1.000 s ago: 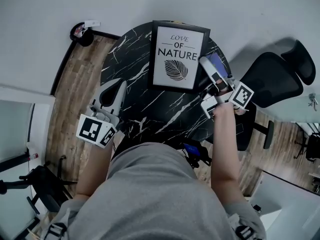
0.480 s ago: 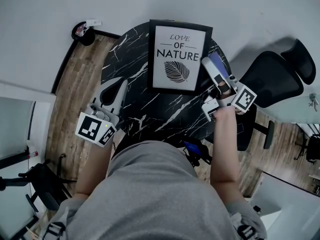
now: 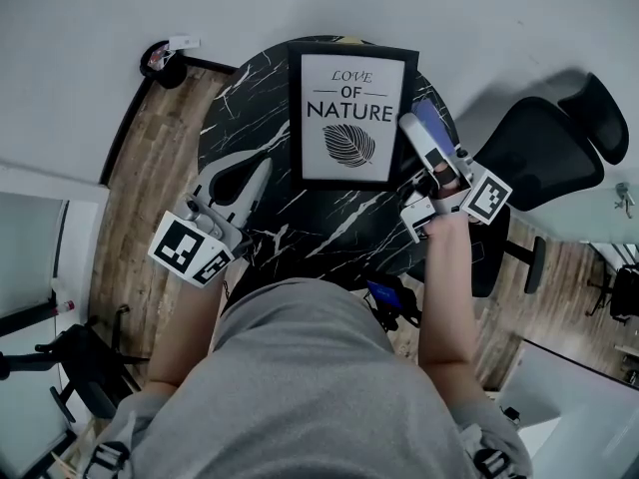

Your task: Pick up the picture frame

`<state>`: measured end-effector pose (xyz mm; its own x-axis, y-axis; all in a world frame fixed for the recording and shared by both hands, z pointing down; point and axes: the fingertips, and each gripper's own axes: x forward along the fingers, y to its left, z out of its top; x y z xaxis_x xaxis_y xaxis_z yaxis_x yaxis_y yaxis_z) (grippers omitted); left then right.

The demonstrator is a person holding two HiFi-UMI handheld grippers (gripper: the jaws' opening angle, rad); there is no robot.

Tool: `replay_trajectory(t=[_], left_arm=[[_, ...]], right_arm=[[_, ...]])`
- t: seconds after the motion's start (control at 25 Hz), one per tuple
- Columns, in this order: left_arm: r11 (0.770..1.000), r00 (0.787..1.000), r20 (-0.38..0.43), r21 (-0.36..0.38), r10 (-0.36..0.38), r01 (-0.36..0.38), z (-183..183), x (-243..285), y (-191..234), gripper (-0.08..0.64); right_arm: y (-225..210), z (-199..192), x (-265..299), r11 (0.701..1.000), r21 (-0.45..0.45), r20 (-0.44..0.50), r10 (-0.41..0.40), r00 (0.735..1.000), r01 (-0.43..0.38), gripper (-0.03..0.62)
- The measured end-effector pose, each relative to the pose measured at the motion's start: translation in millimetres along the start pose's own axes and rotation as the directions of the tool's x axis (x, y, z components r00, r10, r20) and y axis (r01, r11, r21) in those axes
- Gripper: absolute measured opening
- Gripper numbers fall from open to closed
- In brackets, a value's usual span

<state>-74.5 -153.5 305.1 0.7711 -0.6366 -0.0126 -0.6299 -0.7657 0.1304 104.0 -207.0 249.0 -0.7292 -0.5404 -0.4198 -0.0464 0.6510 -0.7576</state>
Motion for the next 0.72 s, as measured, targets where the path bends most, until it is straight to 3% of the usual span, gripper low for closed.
replay_trajectory(t=[0.32,0.56,0.72], left_arm=[[0.991,0.994,0.007,-0.079,-0.106,0.106,0,18,-15,0.023],[0.987,0.994,0.006,-0.116,-0.112,0.112,-1,17,-11,0.071],[0.989,0.995,-0.002,-0.103,-0.104,0.103,-4,14,-10,0.077]], right_arm=[[1,0,-1,1.0,0.013,0.009,0.006,1.0,-0.006,0.083],[1,0,-1,1.0,0.009,0.016,0.004,1.0,-0.004,0.083],[0,0,-2,1.0,0.002,0.02,0.001,1.0,-0.001,0.083]])
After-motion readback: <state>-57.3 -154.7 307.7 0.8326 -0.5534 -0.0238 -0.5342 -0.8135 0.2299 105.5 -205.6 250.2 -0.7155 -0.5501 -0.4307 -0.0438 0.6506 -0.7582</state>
